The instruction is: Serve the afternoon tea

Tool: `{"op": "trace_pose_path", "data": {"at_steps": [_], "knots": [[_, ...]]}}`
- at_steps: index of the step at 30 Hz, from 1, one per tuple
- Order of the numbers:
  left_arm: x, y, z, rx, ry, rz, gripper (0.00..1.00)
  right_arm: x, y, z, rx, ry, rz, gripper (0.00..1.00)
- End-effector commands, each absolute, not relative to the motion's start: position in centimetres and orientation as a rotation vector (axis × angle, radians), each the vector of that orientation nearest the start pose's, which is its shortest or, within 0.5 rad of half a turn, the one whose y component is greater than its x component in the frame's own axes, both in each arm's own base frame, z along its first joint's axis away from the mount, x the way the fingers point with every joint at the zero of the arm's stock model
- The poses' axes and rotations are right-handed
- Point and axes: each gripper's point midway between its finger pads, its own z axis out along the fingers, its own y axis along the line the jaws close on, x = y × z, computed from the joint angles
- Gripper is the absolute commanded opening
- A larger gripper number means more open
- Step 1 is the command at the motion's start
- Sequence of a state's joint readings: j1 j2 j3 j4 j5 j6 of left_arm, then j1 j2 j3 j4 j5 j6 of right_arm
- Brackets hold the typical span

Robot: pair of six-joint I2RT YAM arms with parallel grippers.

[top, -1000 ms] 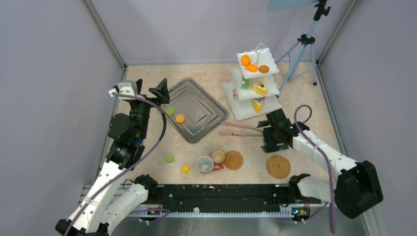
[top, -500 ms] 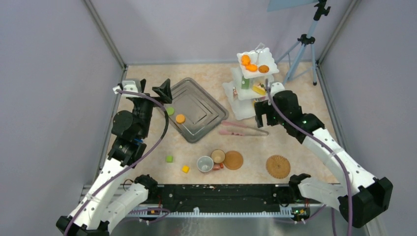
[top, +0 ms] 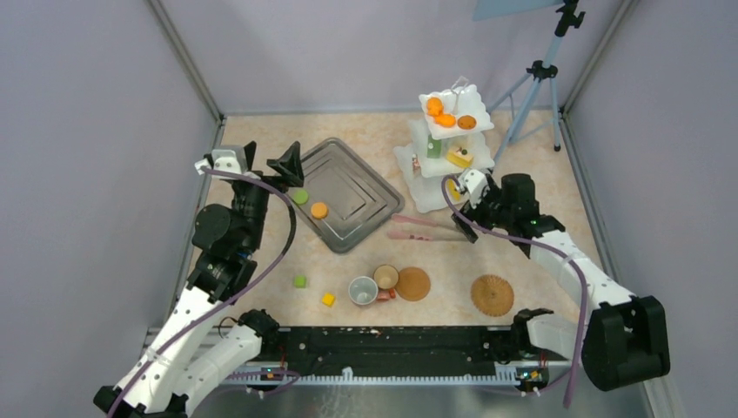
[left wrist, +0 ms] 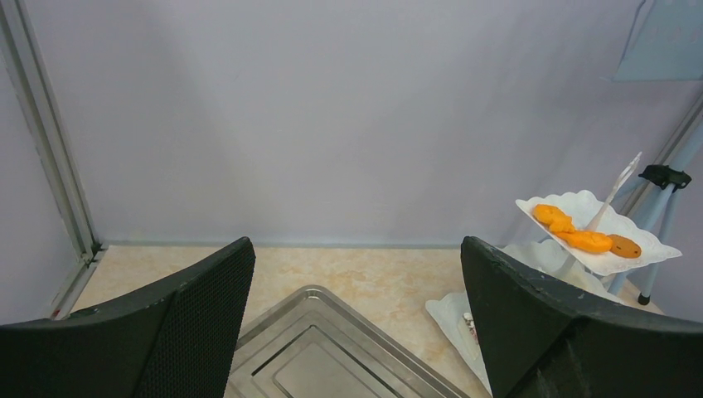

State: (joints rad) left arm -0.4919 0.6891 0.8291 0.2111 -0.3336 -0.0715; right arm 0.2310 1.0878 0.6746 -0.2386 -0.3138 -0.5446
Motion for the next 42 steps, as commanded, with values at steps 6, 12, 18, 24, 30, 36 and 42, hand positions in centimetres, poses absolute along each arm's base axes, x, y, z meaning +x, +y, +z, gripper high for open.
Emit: {"op": "trace_pose_path", "data": {"at_steps": [6, 12, 18, 24, 30, 36, 42], "knots": [[27.0, -8.4, 44.5, -0.049, 1.164, -0.284, 0.99, 30.5, 14.5, 9.3, -1.200, 1.922, 0.476, 0.91], [26.9, -8.5, 44.6, -0.047, 1.162, -0.285, 0.99, 30.9, 15.1, 7.5, -1.286, 1.949, 0.519, 0.86], [26.8, -8.5, 44.7, -0.047, 1.160, -0.290, 0.99, 31.6, 15.2, 5.4, -1.335, 1.977, 0.445, 0.90], [26.9, -8.6, 44.6, -0.043, 1.164, -0.291, 0.99, 32.0, 16.3, 3.3, -1.371, 1.988, 0.394, 0.92], [26.9, -8.5, 44.6, -0.046, 1.163, -0.289, 0.99, 32.0, 17.1, 2.6, -1.377, 1.986, 0.370, 0.86], [27.1, -8.6, 44.4, -0.043, 1.169, -0.287, 0.99, 31.3, 17.6, 3.1, -1.335, 2.001, 0.427, 0.77], [27.2, -9.0, 44.3, -0.035, 1.173, -0.302, 0.99, 30.3, 17.4, 5.5, -1.220, 1.993, 0.439, 0.75]]}}
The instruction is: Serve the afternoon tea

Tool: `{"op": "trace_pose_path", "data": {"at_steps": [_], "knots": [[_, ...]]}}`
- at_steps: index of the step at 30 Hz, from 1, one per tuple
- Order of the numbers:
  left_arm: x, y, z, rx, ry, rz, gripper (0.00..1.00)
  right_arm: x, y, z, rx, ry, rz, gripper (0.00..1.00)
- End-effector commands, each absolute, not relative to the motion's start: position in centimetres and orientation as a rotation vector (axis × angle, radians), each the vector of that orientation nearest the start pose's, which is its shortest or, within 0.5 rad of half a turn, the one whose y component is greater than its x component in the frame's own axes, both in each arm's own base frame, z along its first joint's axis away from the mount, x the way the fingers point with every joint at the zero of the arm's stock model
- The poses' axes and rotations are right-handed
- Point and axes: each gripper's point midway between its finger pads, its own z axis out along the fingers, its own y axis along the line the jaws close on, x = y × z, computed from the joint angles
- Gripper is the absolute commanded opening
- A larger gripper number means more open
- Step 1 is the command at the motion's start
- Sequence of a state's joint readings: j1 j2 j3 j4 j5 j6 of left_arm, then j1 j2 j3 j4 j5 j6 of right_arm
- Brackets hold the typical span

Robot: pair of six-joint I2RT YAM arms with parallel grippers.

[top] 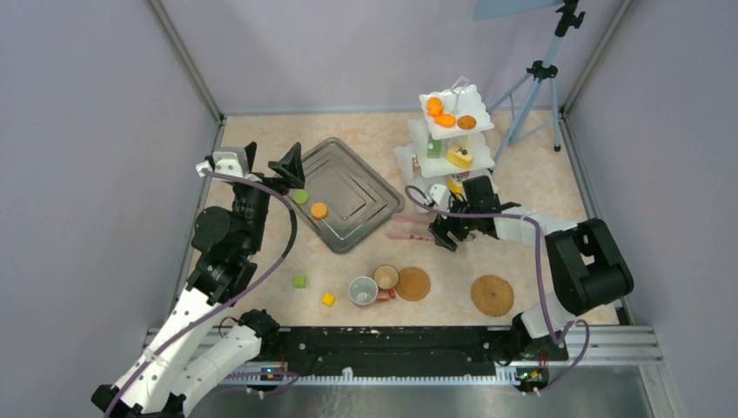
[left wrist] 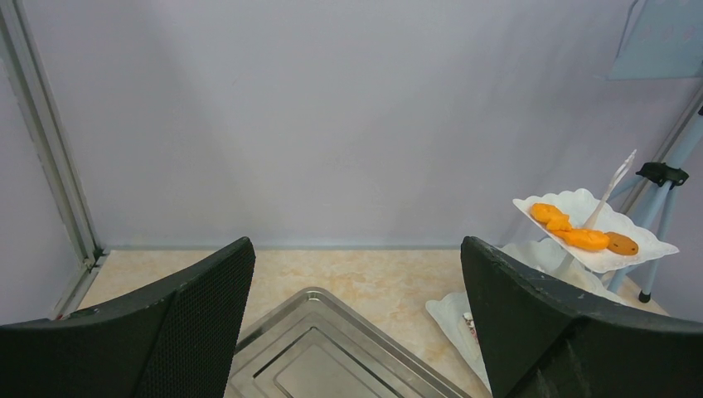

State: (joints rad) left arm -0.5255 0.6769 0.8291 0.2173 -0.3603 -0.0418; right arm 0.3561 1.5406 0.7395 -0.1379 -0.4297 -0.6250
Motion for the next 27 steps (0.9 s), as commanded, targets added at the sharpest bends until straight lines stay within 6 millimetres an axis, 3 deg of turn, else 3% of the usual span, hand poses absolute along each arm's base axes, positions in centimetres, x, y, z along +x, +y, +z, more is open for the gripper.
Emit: {"op": "trace_pose_path", "data": {"at_steps": [1, 6, 12, 16, 21, 27], "knots": [[27.2, -9.0, 44.3, -0.033, 1.173, -0.303, 0.99, 30.2, 17.4, 5.9, -1.203, 1.984, 0.434, 0.73], [27.6, -9.4, 43.9, -0.025, 1.189, -0.308, 0.99, 30.4, 17.5, 7.0, -1.095, 1.988, 0.440, 0.69], [28.0, -9.5, 43.4, -0.022, 1.204, -0.294, 0.99, 30.5, 17.0, 6.0, -1.178, 1.986, 0.387, 0.92], [27.8, -9.4, 43.6, -0.023, 1.197, -0.296, 0.99, 31.4, 17.0, 5.7, -1.219, 1.979, 0.364, 0.94], [27.5, -9.1, 43.9, -0.029, 1.184, -0.293, 0.99, 30.5, 17.3, 2.9, -1.317, 2.063, 0.460, 0.87], [27.5, -9.0, 44.0, -0.032, 1.180, -0.288, 0.99, 30.1, 17.0, 1.6, -1.314, 2.103, 0.461, 0.72]]}}
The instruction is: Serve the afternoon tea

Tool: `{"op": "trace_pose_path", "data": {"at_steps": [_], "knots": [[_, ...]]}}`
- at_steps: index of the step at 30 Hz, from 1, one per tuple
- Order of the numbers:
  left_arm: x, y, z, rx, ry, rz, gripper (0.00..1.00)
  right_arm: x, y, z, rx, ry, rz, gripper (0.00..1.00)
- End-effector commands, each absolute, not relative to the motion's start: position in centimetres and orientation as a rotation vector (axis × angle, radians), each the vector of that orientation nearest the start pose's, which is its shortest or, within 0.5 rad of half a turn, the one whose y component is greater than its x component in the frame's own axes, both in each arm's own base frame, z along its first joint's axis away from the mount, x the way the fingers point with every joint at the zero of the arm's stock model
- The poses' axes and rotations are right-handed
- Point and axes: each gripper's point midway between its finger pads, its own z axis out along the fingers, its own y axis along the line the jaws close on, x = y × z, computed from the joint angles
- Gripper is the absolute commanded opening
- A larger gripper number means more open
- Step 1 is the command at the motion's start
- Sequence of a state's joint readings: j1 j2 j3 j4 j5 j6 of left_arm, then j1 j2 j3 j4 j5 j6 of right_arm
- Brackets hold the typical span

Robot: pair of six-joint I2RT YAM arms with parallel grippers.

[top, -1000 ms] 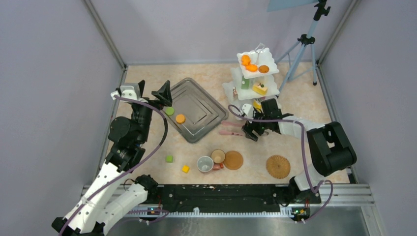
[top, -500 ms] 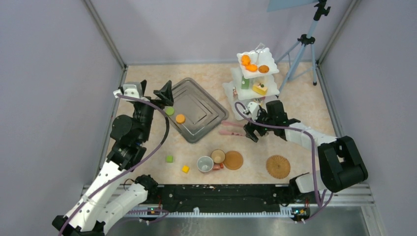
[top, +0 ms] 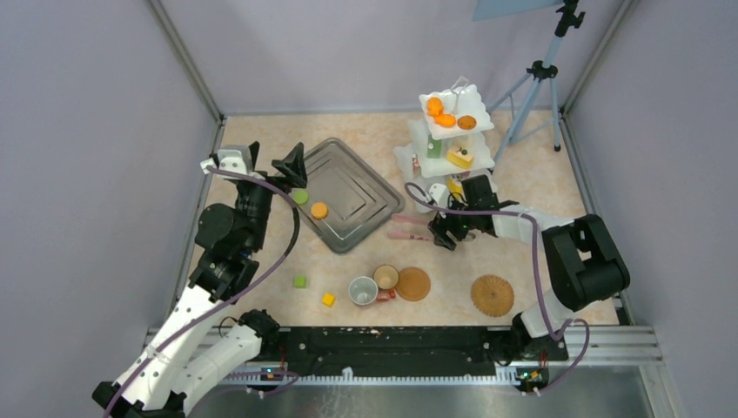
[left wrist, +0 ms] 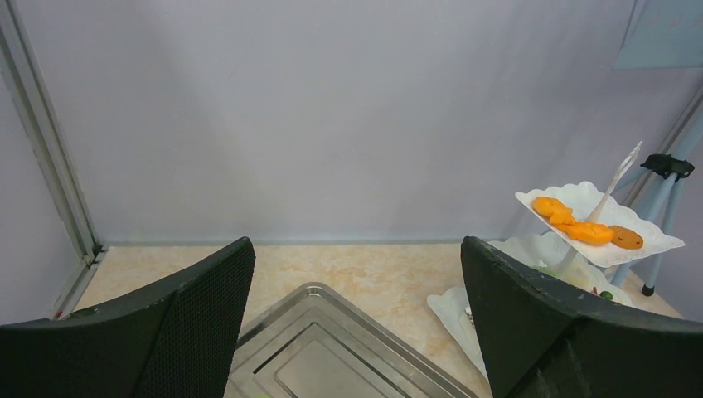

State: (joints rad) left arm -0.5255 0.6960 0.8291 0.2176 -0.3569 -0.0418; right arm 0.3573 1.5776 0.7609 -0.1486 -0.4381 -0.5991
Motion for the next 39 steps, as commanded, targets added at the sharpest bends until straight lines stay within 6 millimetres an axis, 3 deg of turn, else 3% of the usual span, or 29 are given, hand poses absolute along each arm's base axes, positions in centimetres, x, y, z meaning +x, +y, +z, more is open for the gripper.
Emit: {"op": "trace_pose_path", "data": {"at_steps": [1, 7, 12, 17, 24, 29, 34, 39], "knots": [[27.4, -8.9, 44.1, -0.032, 1.178, -0.289, 0.99, 30.0, 17.0, 1.6, -1.307, 2.106, 0.462, 0.68], [27.4, -9.0, 44.0, -0.034, 1.179, -0.292, 0.99, 29.7, 17.1, 2.8, -1.269, 2.078, 0.456, 0.52], [27.5, -9.1, 43.9, -0.028, 1.184, -0.297, 0.99, 29.3, 17.8, 5.3, -1.213, 2.043, 0.455, 0.45], [27.6, -9.1, 43.9, -0.028, 1.187, -0.297, 0.99, 27.7, 18.6, 8.5, -1.125, 1.994, 0.456, 0.38], [27.7, -9.3, 43.7, -0.023, 1.192, -0.306, 0.99, 25.1, 22.7, 14.6, -0.856, 1.935, 0.592, 0.35], [27.9, -9.3, 43.7, -0.022, 1.197, -0.292, 0.99, 24.2, 26.5, 17.5, -0.530, 2.041, 0.737, 0.30], [28.2, -8.9, 43.4, -0.028, 1.207, -0.254, 0.99, 25.5, 28.8, 16.6, -0.425, 2.287, 0.607, 0.32], [28.2, -8.6, 43.4, -0.030, 1.206, -0.240, 0.99, 27.2, 32.3, 16.4, -0.415, 2.381, 0.611, 0.34]]}}
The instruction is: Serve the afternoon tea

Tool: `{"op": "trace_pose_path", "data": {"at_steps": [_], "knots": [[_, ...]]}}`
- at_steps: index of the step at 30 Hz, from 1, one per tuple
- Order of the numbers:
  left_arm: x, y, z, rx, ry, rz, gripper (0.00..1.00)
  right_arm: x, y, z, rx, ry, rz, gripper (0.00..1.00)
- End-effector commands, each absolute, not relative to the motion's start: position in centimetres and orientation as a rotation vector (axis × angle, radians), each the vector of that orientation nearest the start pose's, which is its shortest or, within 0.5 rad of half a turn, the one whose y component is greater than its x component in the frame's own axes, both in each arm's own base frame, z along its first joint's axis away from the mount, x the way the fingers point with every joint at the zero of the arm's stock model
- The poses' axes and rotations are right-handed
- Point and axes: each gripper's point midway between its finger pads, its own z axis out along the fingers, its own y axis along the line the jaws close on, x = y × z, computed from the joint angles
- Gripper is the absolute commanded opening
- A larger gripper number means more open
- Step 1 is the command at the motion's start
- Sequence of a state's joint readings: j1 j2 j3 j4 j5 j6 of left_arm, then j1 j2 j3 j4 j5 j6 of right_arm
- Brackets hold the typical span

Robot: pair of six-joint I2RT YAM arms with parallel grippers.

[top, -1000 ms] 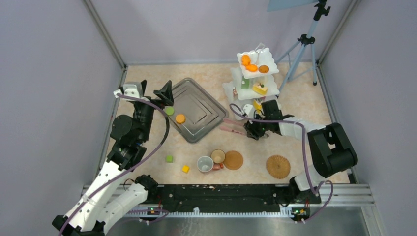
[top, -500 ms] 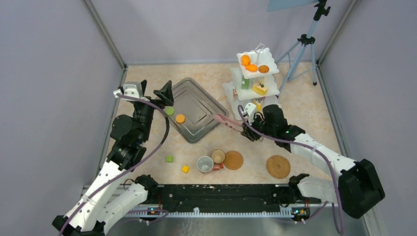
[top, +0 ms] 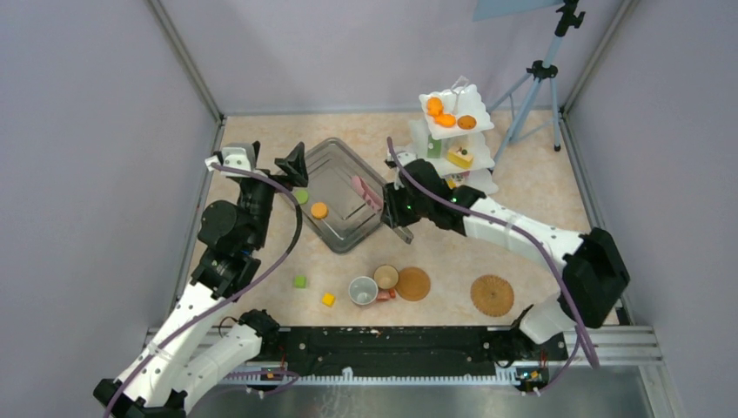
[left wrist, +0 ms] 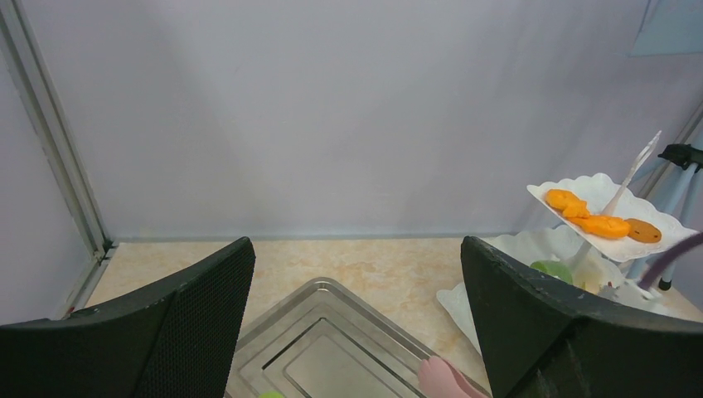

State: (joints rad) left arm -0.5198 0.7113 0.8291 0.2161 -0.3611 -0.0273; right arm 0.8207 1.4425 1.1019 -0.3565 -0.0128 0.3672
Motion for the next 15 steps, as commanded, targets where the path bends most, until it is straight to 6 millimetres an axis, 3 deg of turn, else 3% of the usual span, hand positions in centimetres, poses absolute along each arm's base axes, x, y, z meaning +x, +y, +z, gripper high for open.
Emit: {"op": "trace_pose_path", "data": {"at_steps": [1, 8, 15], "knots": [[28.2, -8.6, 43.5, -0.032, 1.203, -0.239, 0.99, 27.4, 33.0, 16.3, -0.406, 2.407, 0.618, 0.34], [28.1, -8.2, 43.6, -0.045, 1.197, -0.231, 0.99, 28.6, 37.6, 14.8, -0.417, 2.516, 0.682, 0.35], [28.0, -8.2, 43.7, -0.044, 1.195, -0.231, 0.99, 28.9, 40.2, 12.9, -0.519, 2.564, 0.652, 0.38]]}}
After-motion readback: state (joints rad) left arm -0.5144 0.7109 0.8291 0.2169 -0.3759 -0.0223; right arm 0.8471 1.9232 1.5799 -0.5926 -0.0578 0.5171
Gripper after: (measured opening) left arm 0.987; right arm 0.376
